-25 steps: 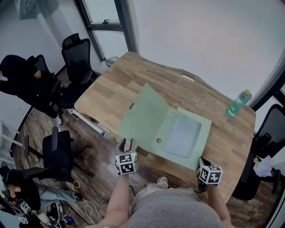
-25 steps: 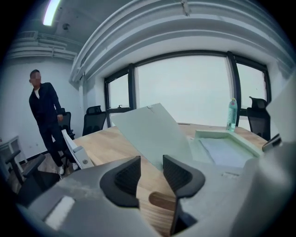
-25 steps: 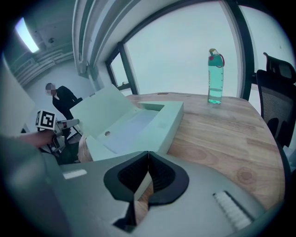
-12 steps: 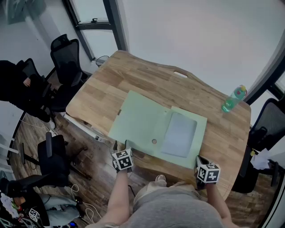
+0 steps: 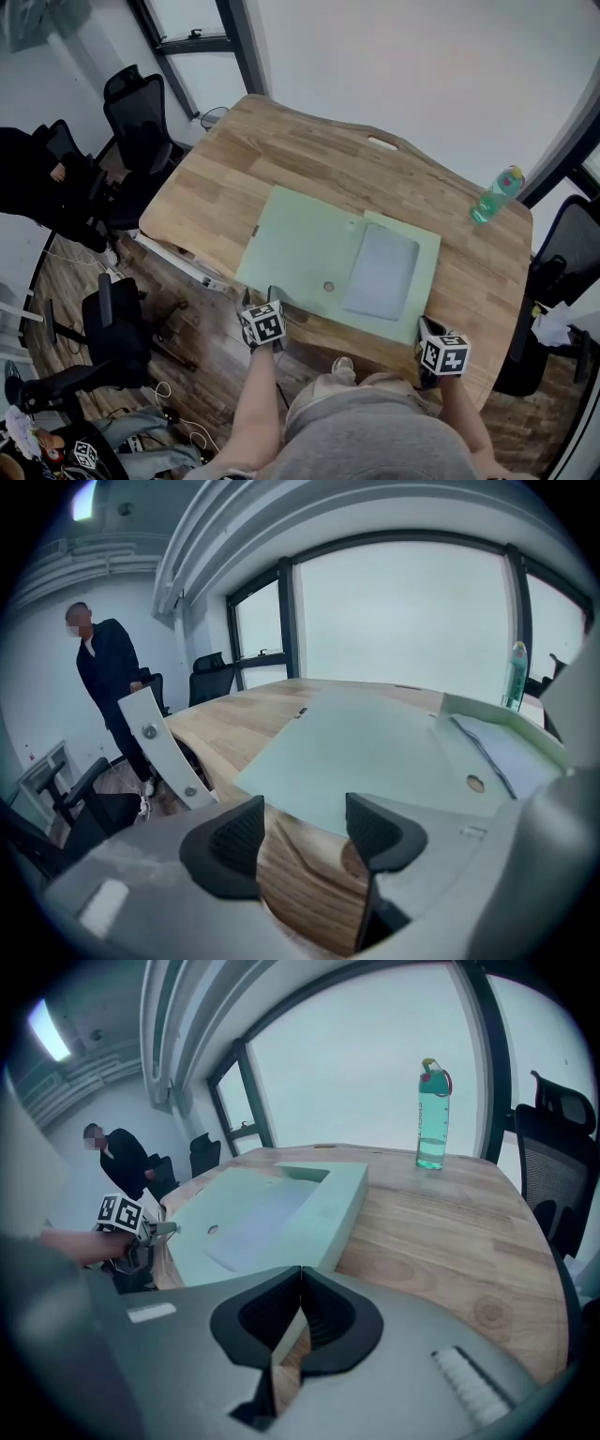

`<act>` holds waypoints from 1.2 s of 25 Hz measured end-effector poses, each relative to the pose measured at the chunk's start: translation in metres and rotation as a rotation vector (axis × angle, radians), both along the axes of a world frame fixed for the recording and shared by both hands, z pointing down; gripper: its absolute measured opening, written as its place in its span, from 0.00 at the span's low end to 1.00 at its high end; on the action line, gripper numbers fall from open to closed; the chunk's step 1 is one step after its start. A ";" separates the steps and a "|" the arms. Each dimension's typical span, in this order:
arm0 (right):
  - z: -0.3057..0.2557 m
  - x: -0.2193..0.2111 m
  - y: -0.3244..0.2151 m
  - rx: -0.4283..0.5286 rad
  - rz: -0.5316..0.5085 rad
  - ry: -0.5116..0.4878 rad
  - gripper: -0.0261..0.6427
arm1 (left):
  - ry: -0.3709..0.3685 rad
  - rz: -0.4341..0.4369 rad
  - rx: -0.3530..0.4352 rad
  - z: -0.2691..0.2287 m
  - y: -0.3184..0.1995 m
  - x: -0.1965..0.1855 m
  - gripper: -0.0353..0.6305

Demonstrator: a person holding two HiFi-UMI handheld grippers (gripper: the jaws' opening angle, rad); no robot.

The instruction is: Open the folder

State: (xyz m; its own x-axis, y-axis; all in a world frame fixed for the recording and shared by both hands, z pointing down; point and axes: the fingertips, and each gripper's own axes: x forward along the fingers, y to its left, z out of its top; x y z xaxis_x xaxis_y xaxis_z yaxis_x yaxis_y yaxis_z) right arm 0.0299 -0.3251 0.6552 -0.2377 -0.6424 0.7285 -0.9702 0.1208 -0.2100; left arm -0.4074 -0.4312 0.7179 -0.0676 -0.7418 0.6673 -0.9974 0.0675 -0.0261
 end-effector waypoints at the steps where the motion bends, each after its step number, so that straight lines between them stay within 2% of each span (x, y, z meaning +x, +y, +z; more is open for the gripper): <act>1: 0.000 0.000 0.000 -0.001 0.001 0.001 0.05 | 0.001 0.001 -0.003 0.002 0.000 0.000 0.46; 11: 0.000 0.000 -0.001 -0.001 -0.005 0.006 0.05 | 0.005 -0.001 0.002 0.004 0.000 0.000 0.46; 15: -0.001 0.000 -0.001 0.006 -0.013 0.009 0.05 | -0.002 -0.025 0.029 -0.011 0.003 0.000 0.46; 19: 0.000 -0.001 -0.001 0.020 -0.034 0.020 0.05 | 0.045 -0.045 0.075 -0.032 0.007 0.005 0.46; 24: -0.002 -0.001 0.000 0.015 -0.061 0.016 0.04 | 0.078 -0.029 0.106 -0.054 0.016 0.019 0.46; 30: -0.030 -0.017 0.004 0.109 -0.128 -0.021 0.04 | 0.105 -0.004 0.152 -0.082 0.038 0.047 0.42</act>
State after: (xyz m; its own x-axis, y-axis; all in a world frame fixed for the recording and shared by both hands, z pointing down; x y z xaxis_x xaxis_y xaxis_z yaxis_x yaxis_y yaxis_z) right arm 0.0125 -0.3213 0.6255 -0.3368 -0.6811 0.6501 -0.9411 0.2659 -0.2090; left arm -0.3601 -0.3934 0.6359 -0.0065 -0.8344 0.5511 -0.9938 0.0665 0.0890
